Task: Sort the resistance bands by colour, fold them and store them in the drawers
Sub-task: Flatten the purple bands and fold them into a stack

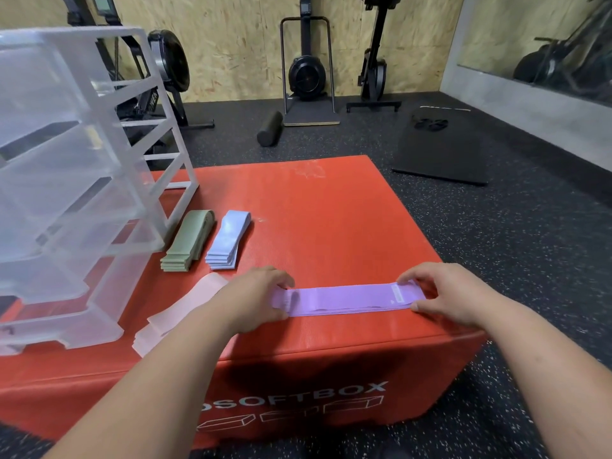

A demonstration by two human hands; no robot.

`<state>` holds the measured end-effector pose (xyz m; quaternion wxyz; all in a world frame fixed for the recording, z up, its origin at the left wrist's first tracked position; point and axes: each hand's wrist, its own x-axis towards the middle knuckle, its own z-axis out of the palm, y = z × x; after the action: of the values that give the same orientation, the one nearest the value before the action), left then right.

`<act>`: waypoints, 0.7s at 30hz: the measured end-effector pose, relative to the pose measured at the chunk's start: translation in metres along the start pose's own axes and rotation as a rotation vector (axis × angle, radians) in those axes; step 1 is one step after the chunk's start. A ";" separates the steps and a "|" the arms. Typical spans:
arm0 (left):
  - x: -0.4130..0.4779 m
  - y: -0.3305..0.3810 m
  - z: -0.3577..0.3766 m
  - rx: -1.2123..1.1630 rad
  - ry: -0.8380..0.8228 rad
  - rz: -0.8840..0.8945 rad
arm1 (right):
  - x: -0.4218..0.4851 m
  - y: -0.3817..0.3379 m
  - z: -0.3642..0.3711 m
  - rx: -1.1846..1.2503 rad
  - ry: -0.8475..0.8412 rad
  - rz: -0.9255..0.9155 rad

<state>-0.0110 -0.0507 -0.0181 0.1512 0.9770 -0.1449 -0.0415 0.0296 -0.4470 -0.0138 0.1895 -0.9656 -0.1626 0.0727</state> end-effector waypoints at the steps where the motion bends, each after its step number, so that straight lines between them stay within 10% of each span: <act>1: 0.000 0.001 -0.001 0.004 0.006 0.010 | 0.000 0.000 0.000 0.004 -0.004 0.001; 21: 0.000 0.000 0.007 0.017 0.017 0.037 | 0.018 -0.013 0.017 0.107 0.062 0.563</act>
<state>-0.0115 -0.0524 -0.0244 0.1448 0.9757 -0.1618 -0.0293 0.0395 -0.4235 -0.0252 0.2175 -0.9631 0.1217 0.1012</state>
